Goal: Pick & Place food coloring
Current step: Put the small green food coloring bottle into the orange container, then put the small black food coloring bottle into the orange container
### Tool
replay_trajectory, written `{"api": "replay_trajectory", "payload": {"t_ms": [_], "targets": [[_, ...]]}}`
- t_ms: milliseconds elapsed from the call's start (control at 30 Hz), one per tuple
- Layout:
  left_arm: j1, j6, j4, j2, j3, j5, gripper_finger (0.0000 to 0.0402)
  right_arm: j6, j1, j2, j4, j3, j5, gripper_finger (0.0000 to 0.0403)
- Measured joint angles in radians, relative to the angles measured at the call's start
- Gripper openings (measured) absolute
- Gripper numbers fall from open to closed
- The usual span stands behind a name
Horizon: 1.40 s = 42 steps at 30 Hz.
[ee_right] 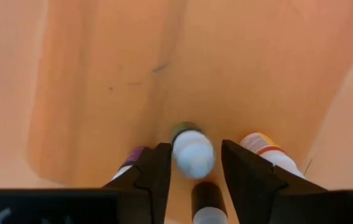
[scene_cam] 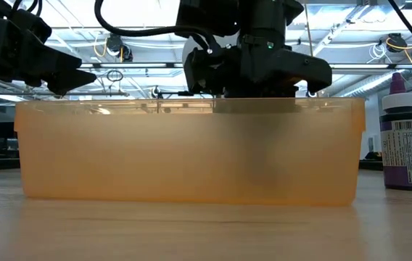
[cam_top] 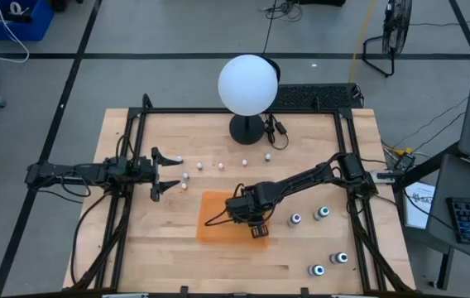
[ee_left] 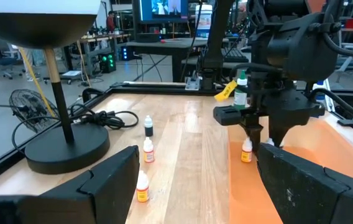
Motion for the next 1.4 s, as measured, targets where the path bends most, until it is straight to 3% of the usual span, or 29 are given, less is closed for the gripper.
{"api": "replay_trajectory", "payload": {"t_ms": [500,667,767,933,1233,1400], "targets": [[0.000,0.000,0.000,0.000,0.000,0.000,0.0324,0.029,-0.001,-0.138,-0.015,0.000,0.011,0.0135],[0.000,0.000,0.000,0.000,0.000,0.000,0.0324,0.016,-0.024,-0.223,-0.066,0.000,0.196,0.0145],[0.000,0.000,0.000,0.000,0.000,0.000,0.0324,0.007,-0.069,-0.258,-0.115,0.000,0.269,0.0159],[0.000,0.000,0.000,0.000,0.000,0.000,0.0324,0.026,-0.168,-0.289,-0.165,0.000,0.294,0.0187],[0.000,0.000,0.001,0.000,0.000,0.000,0.0324,-0.006,-0.385,-0.289,-0.198,0.000,0.288,0.0220],[0.000,0.000,0.000,0.000,0.000,0.000,0.0324,0.007,-0.472,-0.290,-0.196,-0.008,0.207,0.0221]]}}
